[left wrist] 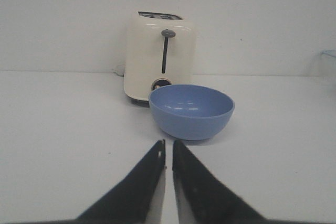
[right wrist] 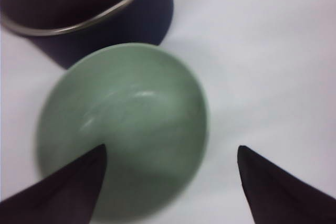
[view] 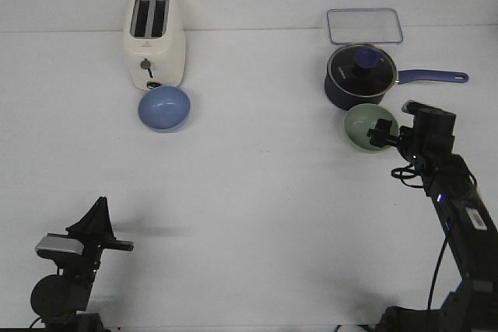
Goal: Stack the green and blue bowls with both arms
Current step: 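Reach the right gripper to the pale green bowl and grasp its rim, then lift the green bowl with the right gripper toward the table center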
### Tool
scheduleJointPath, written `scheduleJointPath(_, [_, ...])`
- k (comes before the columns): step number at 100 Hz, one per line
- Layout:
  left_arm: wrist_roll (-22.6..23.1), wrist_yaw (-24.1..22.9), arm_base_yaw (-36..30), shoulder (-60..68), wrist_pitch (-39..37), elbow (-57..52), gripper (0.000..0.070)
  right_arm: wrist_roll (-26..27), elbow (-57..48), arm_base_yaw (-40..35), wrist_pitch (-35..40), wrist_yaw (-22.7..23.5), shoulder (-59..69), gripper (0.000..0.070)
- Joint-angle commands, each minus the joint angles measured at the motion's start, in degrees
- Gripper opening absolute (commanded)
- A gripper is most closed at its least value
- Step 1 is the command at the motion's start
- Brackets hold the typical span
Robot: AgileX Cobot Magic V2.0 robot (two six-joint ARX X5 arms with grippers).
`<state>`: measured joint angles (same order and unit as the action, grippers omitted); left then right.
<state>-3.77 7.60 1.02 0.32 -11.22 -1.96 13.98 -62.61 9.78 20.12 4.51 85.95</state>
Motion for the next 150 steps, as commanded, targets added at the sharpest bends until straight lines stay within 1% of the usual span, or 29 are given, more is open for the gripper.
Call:
scheduleJointPath(1, [-0.1,0.1,0.0,-0.1,-0.8,1.1,0.0015,-0.7,-2.9,0.4,0.2,0.1,4.5,0.0519])
scheduleJointPath(9, [-0.1,0.1,0.0,-0.1,-0.8,1.1,0.0015,-0.7,-5.6,0.8,1.0,0.0,8.8,0.0514])
scheduleJointPath(12, [-0.1,0.1,0.0,-0.1,-0.8,1.1,0.0015,-0.7,-6.3,0.9,1.0,0.0,10.1,0.0499])
scheduleJointPath(15, [-0.1,0.1,0.0,-0.1,-0.8,1.1,0.0015,-0.7,-7.1,1.0,1.1,0.0,11.4,0.0461])
scheduleJointPath(20, [-0.1,0.1,0.0,-0.1,-0.8,1.1,0.0015,-0.5,-8.1,1.1,1.2,0.0,13.1,0.0358])
scheduleJointPath(21, [-0.1,0.1,0.0,-0.1,-0.8,1.1,0.0015,-0.5,-8.3,1.1,1.2,0.0,13.5,0.0320])
scheduleJointPath(23, [-0.1,0.1,0.0,-0.1,-0.8,1.1,0.0015,-0.5,-8.5,1.1,1.2,0.0,13.8,0.0278])
scheduleJointPath(29, [-0.1,0.1,0.0,-0.1,-0.8,1.1,0.0015,-0.3,-9.3,1.2,1.5,0.1,14.8,0.0094])
scheduleJointPath(33, [-0.1,0.1,0.0,-0.1,-0.8,1.1,0.0015,-0.3,-9.5,1.2,1.7,0.0,14.8,0.0000])
scheduleJointPath(47, [-0.1,0.1,0.0,-0.1,-0.8,1.1,0.0015,-0.4,-10.3,1.2,2.8,0.3,13.7,0.0000])
scheduleJointPath(60, [-0.1,0.1,0.0,-0.1,-0.9,1.1,0.0015,-0.5,-10.5,1.2,5.0,3.4,9.7,0.0000])
scheduleJointPath(78, [-0.1,0.1,0.0,-0.1,-0.8,1.1,0.0015,-0.5,-10.4,0.8,9.7,7.7,0.7,0.0000])
scheduleJointPath(90, [-0.1,0.1,0.0,-0.1,-0.8,1.1,0.0015,-0.5,-9.7,-1.8,11.0,7.9,-5.3,0.0000])
scheduleJointPath(101, [-0.1,0.1,0.0,-0.1,-0.8,1.1,0.0015,-0.2,-7.0,-6.3,12.1,9.4,-11.0,0.0000])
scheduleJointPath(110, [-0.1,0.1,0.0,-0.1,-0.8,1.1,0.0015,0.2,-3.8,-11.7,12.9,9.4,-15.3,0.0000])
scheduleJointPath(118, [-0.1,0.1,0.0,-0.1,-0.8,1.1,0.0015,1.7,-0.6,-17.5,12.9,9.0,-18.1,0.0000])
scheduleJointPath(126, [-0.1,0.1,0.0,-0.1,-0.8,1.1,0.0015,3.3,2.9,-23.3,12.5,7.5,-19.9,0.0000])
scheduleJointPath(139, [-0.1,0.1,0.0,-0.1,-0.8,1.1,0.0015,6.5,9.0,-32.1,8.9,4.5,-20.2,0.0000])
scheduleJointPath(150, [-0.1,0.1,0.0,-0.1,-0.8,1.1,0.0015,9.4,13.6,-37.1,4.5,3.3,-18.9,0.0000])
